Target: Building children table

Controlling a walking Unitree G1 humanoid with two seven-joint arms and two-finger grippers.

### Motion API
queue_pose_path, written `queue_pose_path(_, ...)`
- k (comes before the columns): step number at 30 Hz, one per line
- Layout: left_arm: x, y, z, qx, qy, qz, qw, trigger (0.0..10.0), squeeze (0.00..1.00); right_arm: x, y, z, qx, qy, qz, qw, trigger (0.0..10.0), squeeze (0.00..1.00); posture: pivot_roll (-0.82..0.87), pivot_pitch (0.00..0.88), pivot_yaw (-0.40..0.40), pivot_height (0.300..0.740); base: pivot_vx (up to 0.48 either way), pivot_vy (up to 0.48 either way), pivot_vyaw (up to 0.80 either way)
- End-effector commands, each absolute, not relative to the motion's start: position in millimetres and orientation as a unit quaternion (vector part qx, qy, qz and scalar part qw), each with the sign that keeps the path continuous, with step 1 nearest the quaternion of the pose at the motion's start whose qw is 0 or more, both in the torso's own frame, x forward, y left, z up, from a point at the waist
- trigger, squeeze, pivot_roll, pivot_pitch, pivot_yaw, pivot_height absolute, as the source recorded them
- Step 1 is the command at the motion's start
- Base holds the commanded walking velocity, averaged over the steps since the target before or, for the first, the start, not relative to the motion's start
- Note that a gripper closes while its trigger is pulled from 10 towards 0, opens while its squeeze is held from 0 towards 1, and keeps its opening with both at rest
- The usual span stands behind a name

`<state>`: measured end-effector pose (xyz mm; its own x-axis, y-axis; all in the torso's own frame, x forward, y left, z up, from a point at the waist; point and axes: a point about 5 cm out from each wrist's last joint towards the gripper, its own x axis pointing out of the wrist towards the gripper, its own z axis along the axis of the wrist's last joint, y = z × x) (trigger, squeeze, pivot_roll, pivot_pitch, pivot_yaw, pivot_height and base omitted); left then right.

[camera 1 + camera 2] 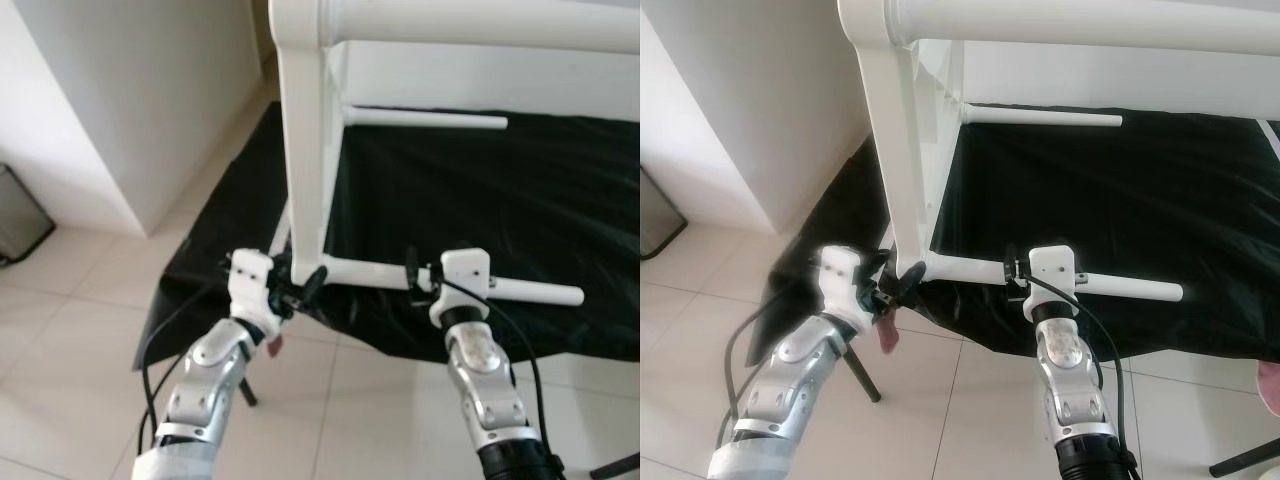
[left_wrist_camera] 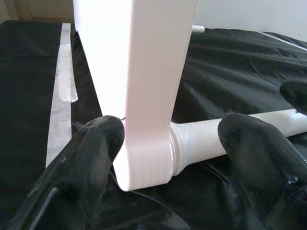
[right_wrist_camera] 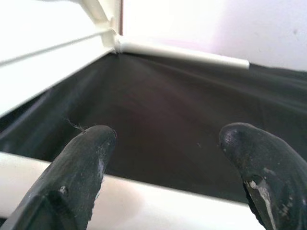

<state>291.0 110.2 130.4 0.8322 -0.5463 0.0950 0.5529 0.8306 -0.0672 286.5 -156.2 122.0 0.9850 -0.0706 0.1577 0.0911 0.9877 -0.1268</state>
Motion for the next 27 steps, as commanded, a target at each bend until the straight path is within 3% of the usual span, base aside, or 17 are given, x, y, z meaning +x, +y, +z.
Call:
queue_pose_path(1,292.0,114.8,123.5,-0.046,-0.015,-0.232,0.972,10.0,0.0,283.5,-158.1,121.1,-0.061,-0.078,-0.047,0.994,10.0,0.0,0.0,0.0,0.045,0.74,0.0,0.0,0.0)
queue_pose_path(19,291.6,111.5,124.6,-0.029,-0.009,-0.24,0.97,10.0,0.0,280.6,-156.4,117.1,-0.066,-0.072,-0.049,0.994,10.0,0.0,0.01,0.0,0.032,0.74,0.0,0.0,0.0)
queue_pose_path(27,293.4,113.7,127.0,-0.031,-0.014,-0.226,0.974,10.0,0.0,287.8,-154.3,120.2,-0.061,-0.074,-0.049,0.994,10.0,0.0,0.04,0.0,0.006,0.74,0.0,-0.286,0.0)
